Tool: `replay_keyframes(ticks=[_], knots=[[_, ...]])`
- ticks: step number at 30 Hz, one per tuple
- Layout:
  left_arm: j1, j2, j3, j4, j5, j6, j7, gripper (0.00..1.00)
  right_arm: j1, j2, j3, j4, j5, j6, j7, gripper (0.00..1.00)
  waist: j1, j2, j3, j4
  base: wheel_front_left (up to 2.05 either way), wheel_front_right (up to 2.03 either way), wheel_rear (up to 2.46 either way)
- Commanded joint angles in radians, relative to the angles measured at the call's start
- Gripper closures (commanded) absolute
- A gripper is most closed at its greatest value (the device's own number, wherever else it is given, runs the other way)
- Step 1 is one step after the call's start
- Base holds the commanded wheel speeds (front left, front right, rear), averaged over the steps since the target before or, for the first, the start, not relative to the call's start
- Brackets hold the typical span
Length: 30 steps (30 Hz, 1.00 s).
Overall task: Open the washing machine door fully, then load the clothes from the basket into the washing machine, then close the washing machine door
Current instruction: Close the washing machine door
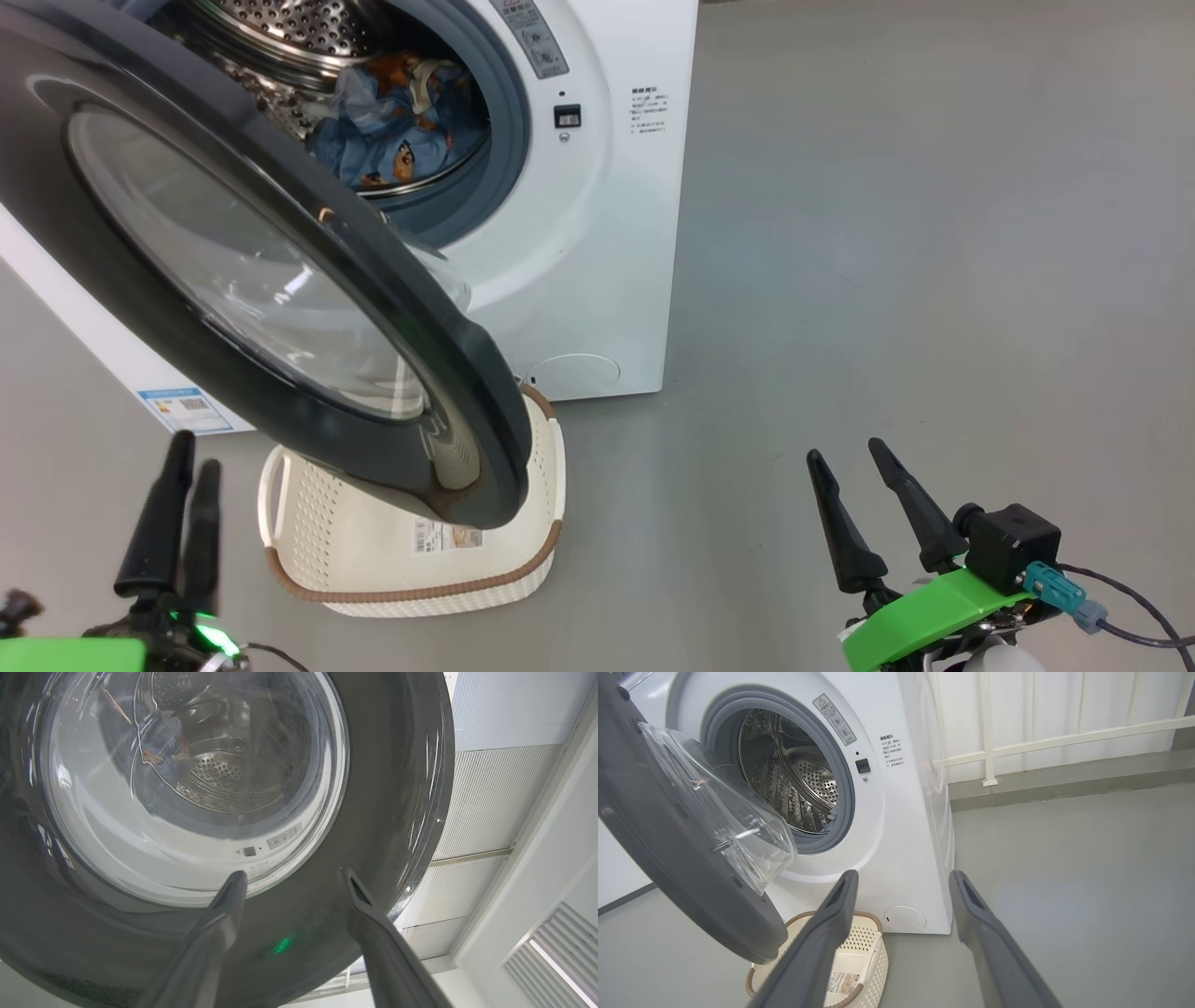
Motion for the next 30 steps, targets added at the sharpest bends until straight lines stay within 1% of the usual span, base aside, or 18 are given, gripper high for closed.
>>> replay_keyframes(ticks=[1,3,6,8,10,11,13,15,16,17,18,21,24,26,28,30], knots=[[-0.016,0.02,0.032,-0.058,0.126,-0.011,-0.058,0.0,-0.009,0.005,0.025,-0.027,0.0,0.006,-0.012,0.0,0.0,0.0,0.0,-0.002,0.0,0.0,0.0],[-0.012,0.027,0.018,-0.073,0.213,-0.011,-0.116,0.0,-0.009,0.005,0.024,-0.028,-0.001,0.006,-0.012,0.0,0.0,0.0,0.0,-0.003,0.0,0.0,0.0],[-0.003,0.063,-0.023,-0.074,0.344,-0.011,-0.234,0.0,-0.009,0.005,0.023,-0.029,-0.001,0.006,-0.012,0.0,0.0,0.0,-0.001,-0.004,0.0,0.0,0.0],[0.007,0.109,-0.065,-0.056,0.449,-0.011,-0.333,0.0,-0.008,0.005,0.023,-0.03,-0.001,0.006,-0.012,0.0,0.0,0.0,-0.002,-0.005,0.0,0.0,0.0],[0.015,0.141,-0.104,-0.022,0.521,-0.011,-0.446,0.0,-0.007,0.005,0.023,-0.029,-0.001,0.006,-0.012,0.0,0.0,0.0,-0.006,-0.006,0.0,0.0,0.0],[0.019,0.165,-0.129,-0.002,0.562,-0.011,-0.489,0.0,-0.006,0.005,0.025,-0.028,-0.001,0.006,-0.012,0.0,0.0,0.0,-0.009,-0.008,0.0,0.0,0.0],[0.025,0.2,-0.158,0.04,0.637,-0.011,-0.539,0.0,-0.004,0.005,0.028,-0.028,0.0,0.006,-0.012,0.0,0.0,0.0,-0.014,-0.009,0.0,0.0,0.0],[0.029,0.224,-0.176,0.083,0.723,-0.011,-0.553,0.0,-0.002,0.005,0.029,-0.029,-0.001,0.006,-0.012,0.0,0.0,0.0,-0.018,-0.011,0.0,0.0,0.0],[0.027,0.224,-0.172,0.098,0.765,-0.011,-0.556,0.0,-0.001,0.005,0.028,-0.029,-0.002,0.006,-0.012,0.0,0.0,0.0,-0.02,-0.011,0.0,0.0,0.0],[0.024,0.213,-0.154,0.104,0.805,-0.011,-0.557,0.0,0.0,0.005,0.027,-0.029,-0.003,0.006,-0.012,0.0,0.0,0.0,-0.021,-0.011,0.0,0.0,0.0],[0.024,0.213,-0.154,0.104,0.805,-0.011,-0.557,0.0,0.0,0.005,0.027,-0.029,-0.003,0.006,-0.012,0.0,0.0,0.0,-0.021,-0.011,0.0,0.0,0.0],[0.03,0.182,-0.106,0.11,0.954,-0.011,-0.557,0.0,0.002,0.005,0.026,-0.031,-0.004,0.006,-0.012,0.0,0.0,0.0,-0.025,-0.012,0.0,0.0,0.0],[0.043,0.155,-0.08,0.11,1.096,-0.011,-0.557,0.0,0.006,0.005,0.026,-0.033,-0.006,0.006,-0.012,0.0,0.0,0.0,-0.028,-0.013,0.0,0.0,0.0],[0.051,0.148,-0.08,0.109,1.176,-0.011,-0.557,0.0,0.008,0.005,0.027,-0.033,-0.007,0.006,-0.012,0.0,0.0,0.0,-0.029,-0.013,0.0,0.0,0.0],[0.06,0.154,-0.087,0.103,1.27,-0.011,-0.558,0.0,0.009,0.005,0.027,-0.033,-0.007,0.006,-0.012,0.0,0.0,0.0,-0.03,-0.013,0.0,0.0,0.0],[0.068,0.14,-0.083,0.101,1.32,-0.011,-0.558,0.0,0.01,0.005,0.027,-0.034,-0.007,0.006,-0.012,0.0,0.0,0.0,-0.03,-0.013,0.0,0.0,0.0]])
